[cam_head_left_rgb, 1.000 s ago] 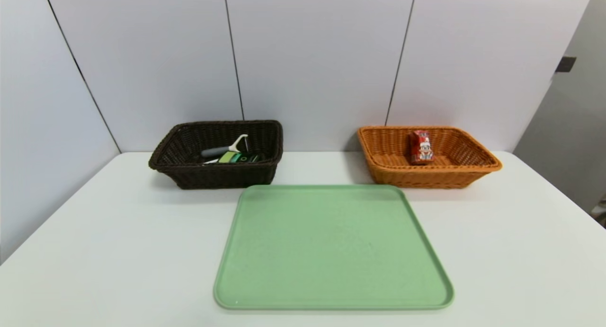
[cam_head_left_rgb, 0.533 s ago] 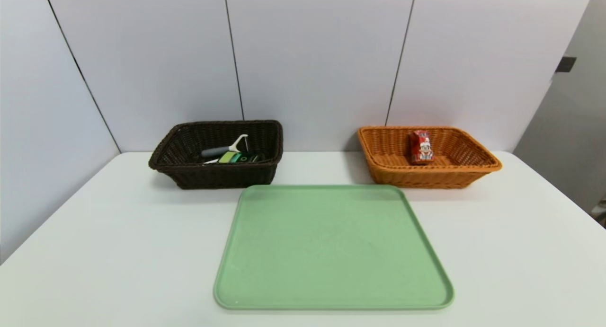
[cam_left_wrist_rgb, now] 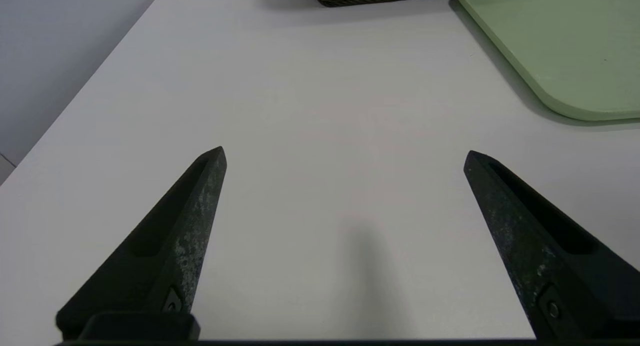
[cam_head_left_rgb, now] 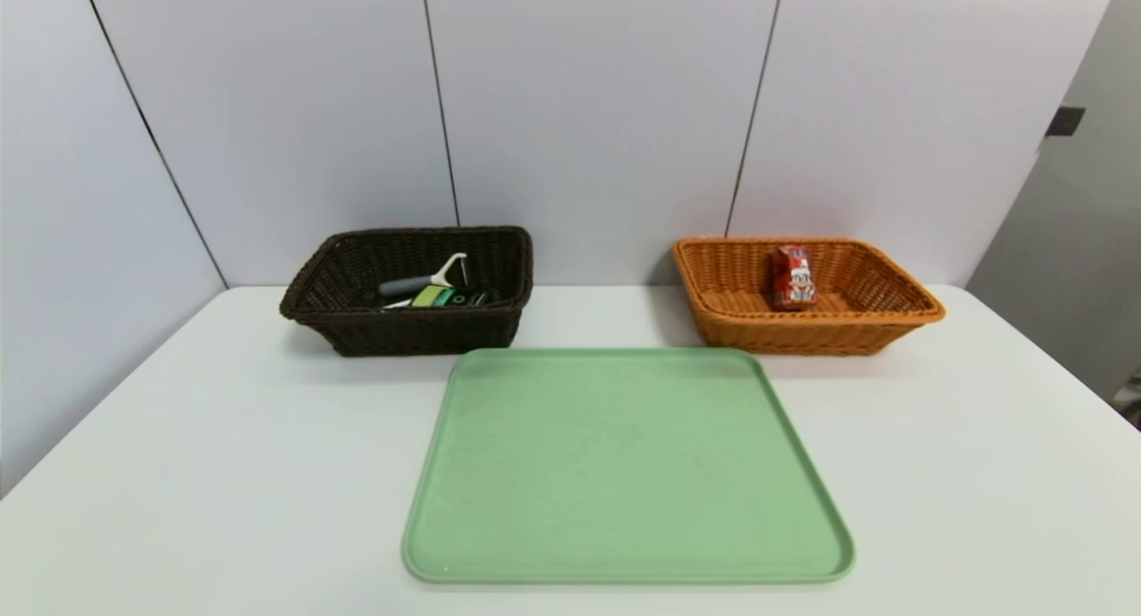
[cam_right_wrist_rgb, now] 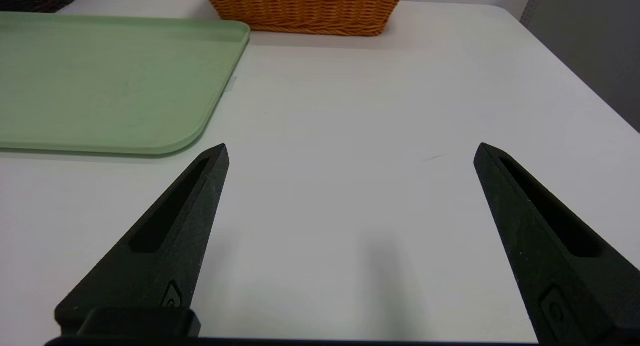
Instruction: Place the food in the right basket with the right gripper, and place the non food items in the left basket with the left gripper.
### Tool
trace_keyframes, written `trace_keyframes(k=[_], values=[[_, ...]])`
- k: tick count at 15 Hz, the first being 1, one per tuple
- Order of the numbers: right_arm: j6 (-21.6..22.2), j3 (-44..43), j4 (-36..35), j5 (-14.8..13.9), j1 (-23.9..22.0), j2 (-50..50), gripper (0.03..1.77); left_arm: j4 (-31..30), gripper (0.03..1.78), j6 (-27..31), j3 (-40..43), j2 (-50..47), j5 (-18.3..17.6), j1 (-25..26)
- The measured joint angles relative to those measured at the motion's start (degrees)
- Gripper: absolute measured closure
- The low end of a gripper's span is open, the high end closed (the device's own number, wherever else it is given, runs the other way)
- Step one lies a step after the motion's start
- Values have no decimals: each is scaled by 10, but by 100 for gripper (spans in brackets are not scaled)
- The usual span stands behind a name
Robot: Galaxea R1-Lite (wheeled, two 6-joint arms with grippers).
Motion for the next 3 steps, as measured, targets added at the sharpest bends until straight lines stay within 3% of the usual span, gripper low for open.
trace_keyframes(k=[3], values=[[8, -1, -7, 0, 0, 0, 11, 0, 12, 0, 0, 0, 0, 0]])
